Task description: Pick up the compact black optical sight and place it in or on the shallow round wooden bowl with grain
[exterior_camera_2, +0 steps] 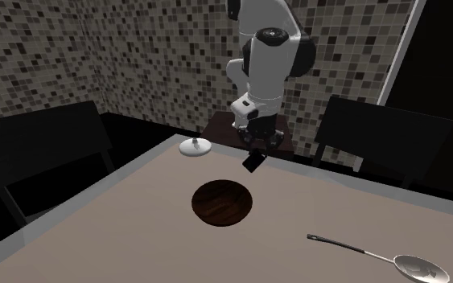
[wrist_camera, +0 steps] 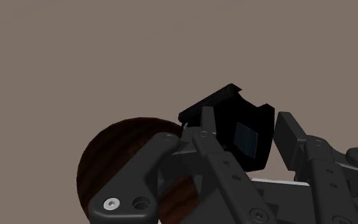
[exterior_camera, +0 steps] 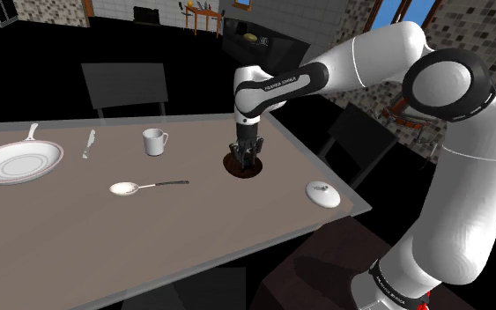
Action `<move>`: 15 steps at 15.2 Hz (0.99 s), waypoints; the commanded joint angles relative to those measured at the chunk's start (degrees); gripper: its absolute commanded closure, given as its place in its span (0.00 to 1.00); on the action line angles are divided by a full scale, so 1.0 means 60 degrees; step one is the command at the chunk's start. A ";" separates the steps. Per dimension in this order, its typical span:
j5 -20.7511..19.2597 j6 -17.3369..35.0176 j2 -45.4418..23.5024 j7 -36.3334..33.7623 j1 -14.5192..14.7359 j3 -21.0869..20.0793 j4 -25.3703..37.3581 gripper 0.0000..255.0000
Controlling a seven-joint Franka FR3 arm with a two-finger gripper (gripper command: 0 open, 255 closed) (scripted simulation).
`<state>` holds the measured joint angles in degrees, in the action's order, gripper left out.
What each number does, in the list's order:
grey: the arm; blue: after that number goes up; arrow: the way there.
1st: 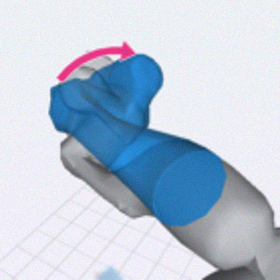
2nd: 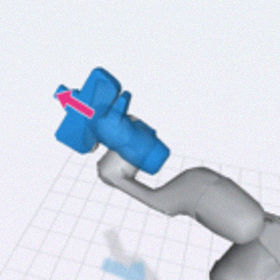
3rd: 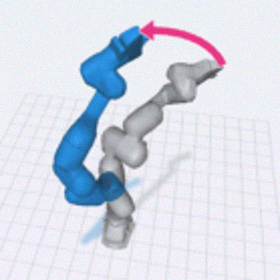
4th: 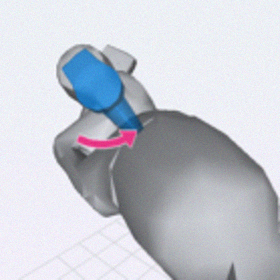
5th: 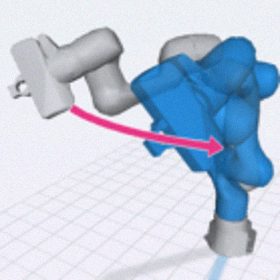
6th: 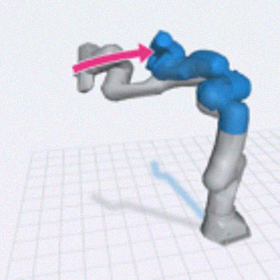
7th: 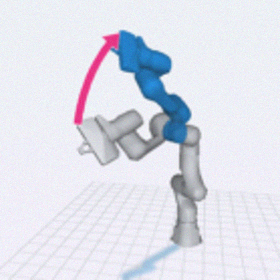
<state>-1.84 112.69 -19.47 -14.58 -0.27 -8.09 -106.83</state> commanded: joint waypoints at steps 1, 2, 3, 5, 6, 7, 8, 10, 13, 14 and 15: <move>-0.0090 -0.0360 -0.0490 0.0282 -0.0160 0.0136 0.0846 1.00; -0.0127 -0.0520 -0.0731 0.0413 -0.0235 0.0197 0.1246 1.00; -0.0161 -0.0688 -0.0980 0.0543 -0.0309 0.0255 0.1664 1.00; -0.0223 -0.1051 -0.1513 0.0800 -0.0451 0.0362 0.2562 1.00; -0.0250 -0.1249 -0.1797 0.0926 -0.0520 0.0413 0.3046 1.00; -0.0276 -0.1459 -0.2097 0.1052 -0.0586 0.0462 0.3557 1.00; -0.0300 -0.1679 -0.2407 0.1175 -0.0650 0.0508 0.4090 1.00; -0.0309 -0.1475 -0.2501 0.1167 -0.0650 0.0512 0.3980 1.00; -0.0323 -0.1174 -0.2652 0.1155 -0.0648 0.0521 0.3830 1.00; -0.0328 -0.1077 -0.2707 0.1151 -0.0647 0.0523 0.3787 1.00; -0.0333 -0.0980 -0.2763 0.1147 -0.0646 0.0526 0.3746 1.00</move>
<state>-3.80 106.18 -35.54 -7.65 -4.18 -4.96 -84.26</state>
